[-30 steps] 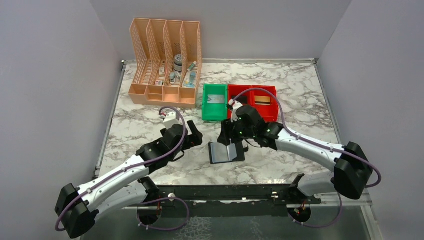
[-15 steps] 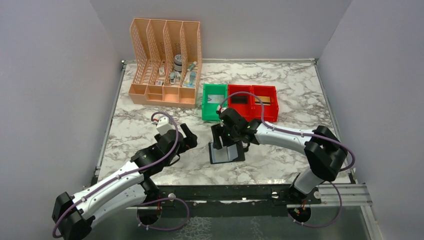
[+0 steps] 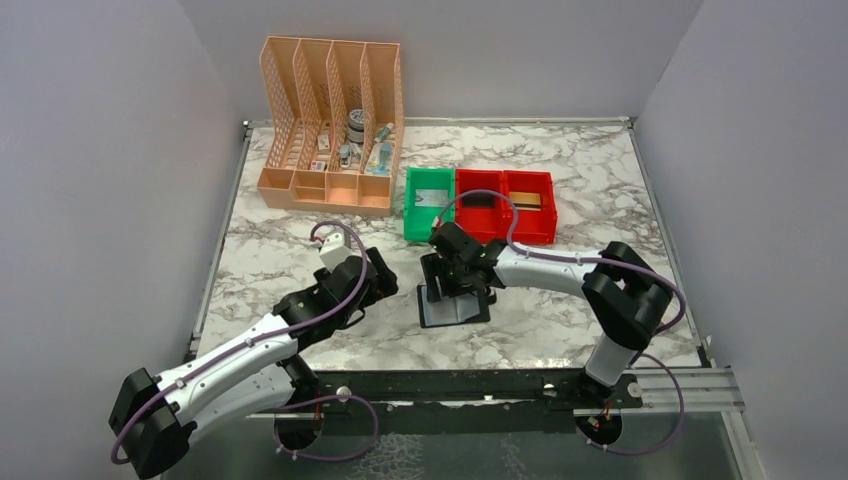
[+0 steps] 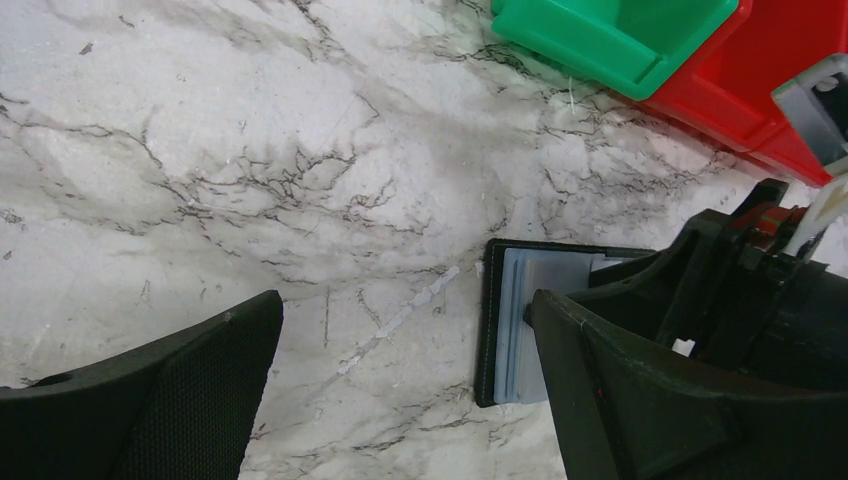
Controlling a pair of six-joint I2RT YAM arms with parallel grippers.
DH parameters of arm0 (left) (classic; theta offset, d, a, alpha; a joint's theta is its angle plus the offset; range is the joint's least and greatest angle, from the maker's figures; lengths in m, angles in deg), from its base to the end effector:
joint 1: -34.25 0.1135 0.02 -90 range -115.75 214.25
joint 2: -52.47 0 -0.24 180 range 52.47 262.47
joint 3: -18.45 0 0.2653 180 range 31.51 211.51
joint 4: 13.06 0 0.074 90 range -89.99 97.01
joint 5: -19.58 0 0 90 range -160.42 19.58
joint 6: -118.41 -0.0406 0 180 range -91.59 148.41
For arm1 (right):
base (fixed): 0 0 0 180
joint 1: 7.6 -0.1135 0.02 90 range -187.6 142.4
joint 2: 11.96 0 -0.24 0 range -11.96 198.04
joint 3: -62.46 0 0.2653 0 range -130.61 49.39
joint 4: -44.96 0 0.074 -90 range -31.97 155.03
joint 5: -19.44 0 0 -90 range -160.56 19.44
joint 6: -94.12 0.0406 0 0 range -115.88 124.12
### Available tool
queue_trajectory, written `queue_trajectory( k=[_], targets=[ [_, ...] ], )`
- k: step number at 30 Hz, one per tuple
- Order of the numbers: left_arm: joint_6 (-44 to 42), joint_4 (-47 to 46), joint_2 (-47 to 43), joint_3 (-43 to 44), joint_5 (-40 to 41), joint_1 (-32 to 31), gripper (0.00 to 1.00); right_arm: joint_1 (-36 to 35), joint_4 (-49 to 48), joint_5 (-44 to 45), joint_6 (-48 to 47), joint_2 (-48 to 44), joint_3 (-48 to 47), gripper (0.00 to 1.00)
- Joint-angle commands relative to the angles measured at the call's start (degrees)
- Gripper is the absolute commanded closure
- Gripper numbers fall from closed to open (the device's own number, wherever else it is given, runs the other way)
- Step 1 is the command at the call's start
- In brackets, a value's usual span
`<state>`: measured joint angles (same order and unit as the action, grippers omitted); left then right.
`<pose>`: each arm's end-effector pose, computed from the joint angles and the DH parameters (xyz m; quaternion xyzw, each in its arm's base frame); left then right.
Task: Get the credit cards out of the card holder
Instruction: Remove the credit card from the card holder.
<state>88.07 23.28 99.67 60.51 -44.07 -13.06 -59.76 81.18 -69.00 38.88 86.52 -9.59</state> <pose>0.1515 -0.1376 0.1927 -0.1886 0.8725 -0.1979 0.4051 0.2129 0.2723 0.1310 -0.1438 0.9609 0.1530 0.1807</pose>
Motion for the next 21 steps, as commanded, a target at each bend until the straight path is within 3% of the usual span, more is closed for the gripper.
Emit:
queue_trajectory(
  k=[1, 10, 14, 21],
  targets=[
    [-1.89, -0.47, 1.08, 3.21, -0.85, 0.20, 0.02, -0.48, 1.12, 5.05, 1.81, 2.58, 0.23, 0.37],
    [-3.64, -5.00, 4.54, 2.99, -8.18, 0.20, 0.03, 2.55, -9.28, -3.41, 4.48, -2.84, 9.42, 0.52],
    [-3.21, -20.20, 5.04, -1.87, -14.62, 0.20, 0.10, 10.12, -20.38, -18.66, 6.84, -4.26, 15.07, 0.60],
    [-3.74, -39.59, 11.84, -7.07, -27.43, 0.11, 0.15, 13.90, -27.22, -23.87, 8.66, -5.67, 20.81, 0.64]
  ],
)
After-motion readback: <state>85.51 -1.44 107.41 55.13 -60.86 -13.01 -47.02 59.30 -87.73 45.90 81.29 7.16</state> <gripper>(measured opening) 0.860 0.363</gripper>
